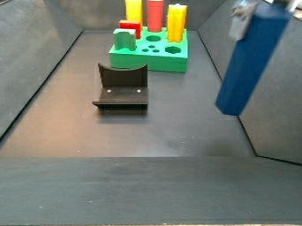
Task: Pick up the hexagon object. Move up. Move to above the board. Insert the hexagon object.
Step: Move to above the board.
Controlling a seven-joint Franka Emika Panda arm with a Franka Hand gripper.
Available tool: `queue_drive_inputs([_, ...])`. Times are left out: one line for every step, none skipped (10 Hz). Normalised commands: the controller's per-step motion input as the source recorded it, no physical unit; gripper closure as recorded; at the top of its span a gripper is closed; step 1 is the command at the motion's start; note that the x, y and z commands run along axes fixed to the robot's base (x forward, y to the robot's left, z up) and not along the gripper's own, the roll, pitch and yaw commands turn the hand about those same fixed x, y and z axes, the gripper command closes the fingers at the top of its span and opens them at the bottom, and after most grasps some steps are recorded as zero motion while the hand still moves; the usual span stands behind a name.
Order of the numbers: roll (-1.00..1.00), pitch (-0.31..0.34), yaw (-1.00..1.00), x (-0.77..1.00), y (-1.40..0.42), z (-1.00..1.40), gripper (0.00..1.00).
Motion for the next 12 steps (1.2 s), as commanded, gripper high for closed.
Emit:
queue_drive_inputs([-0.01, 0.098, 0.0, 0.0, 0.44, 1.0, 1.0])
queue_drive_inputs([0.0, 0.087, -0.01, -0.01, 0.37, 1.0, 1.0])
queue_drive_inputs([0.0, 0.083, -0.02, -0.01, 0.26, 0.9, 1.0])
queue_drive_inputs([0.01, 0.078, -0.03, -0.01, 0.15, 0.7, 1.0])
queue_drive_inputs([0.0, 0.077, -0.03, -0.01, 0.1, 0.55, 1.0])
queue_drive_inputs([0.0, 0.078, -0.02, -0.01, 0.07, 0.39, 1.0])
queue_drive_inputs([0.01, 0.083, -0.02, -0.01, 0.05, 0.24, 1.0])
queue_drive_inputs([0.15, 0.181, -1.0, 0.22, -1.0, 0.09, 1.0])
queue_drive_inputs([0.16, 0.178, -1.0, 0.22, -1.0, 0.07, 1.0])
queue_drive_inputs([0.19, 0.179, -1.0, 0.22, -1.0, 0.08, 1.0])
queue_drive_inputs([0.11, 0.123, -0.89, 0.21, -1.0, 0.08, 1.0])
queue_drive_inputs([0.08, 0.103, -0.71, 0.21, -1.0, 0.08, 1.0])
